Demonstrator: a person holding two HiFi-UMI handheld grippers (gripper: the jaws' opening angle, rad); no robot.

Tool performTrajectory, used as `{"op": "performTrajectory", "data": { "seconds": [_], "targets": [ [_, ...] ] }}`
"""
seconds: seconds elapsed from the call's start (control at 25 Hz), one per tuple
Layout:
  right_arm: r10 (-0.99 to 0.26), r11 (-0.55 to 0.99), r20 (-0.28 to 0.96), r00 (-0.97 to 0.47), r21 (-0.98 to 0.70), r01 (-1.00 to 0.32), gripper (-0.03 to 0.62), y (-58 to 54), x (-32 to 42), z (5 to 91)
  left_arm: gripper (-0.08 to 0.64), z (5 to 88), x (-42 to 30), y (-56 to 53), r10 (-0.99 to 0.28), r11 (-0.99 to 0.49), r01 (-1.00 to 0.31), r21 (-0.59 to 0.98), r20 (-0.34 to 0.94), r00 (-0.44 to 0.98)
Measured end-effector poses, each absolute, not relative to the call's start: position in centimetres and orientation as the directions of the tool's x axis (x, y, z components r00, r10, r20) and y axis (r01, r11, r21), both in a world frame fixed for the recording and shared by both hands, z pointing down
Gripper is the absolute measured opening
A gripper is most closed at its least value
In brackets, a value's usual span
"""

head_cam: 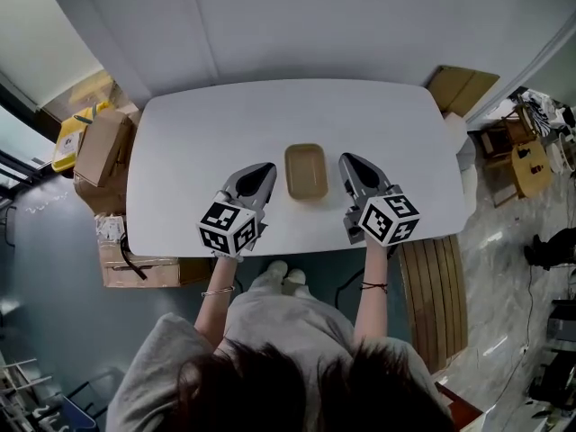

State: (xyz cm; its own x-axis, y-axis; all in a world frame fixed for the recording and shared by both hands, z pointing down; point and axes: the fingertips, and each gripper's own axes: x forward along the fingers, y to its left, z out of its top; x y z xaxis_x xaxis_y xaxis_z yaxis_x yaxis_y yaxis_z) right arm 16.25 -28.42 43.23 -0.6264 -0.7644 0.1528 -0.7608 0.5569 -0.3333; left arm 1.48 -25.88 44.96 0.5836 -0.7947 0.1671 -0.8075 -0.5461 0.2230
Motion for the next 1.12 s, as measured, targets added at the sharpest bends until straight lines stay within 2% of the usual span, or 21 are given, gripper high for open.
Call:
{"op": "performTrajectory", "data": {
  "seconds": [0.68,1.12],
  "targets": [
    [-0.713,0.417,0.415,-0.566,-0.398,-0.817,0.014,-30.8,16.5,53.9,-0.011,53.1,2.5,-27.7,-0.727,-0.524,-0.781,0.34,0.298,0.618],
    [-0.671,0.381,0.507,-0.541,-0.39,-0.838,0.014,-31.2,16.4,57.0,-0.011,55.2,2.4,-28.0,-0.71,-0.499,-0.783,0.372,0.341,0.616]
  ]
}}
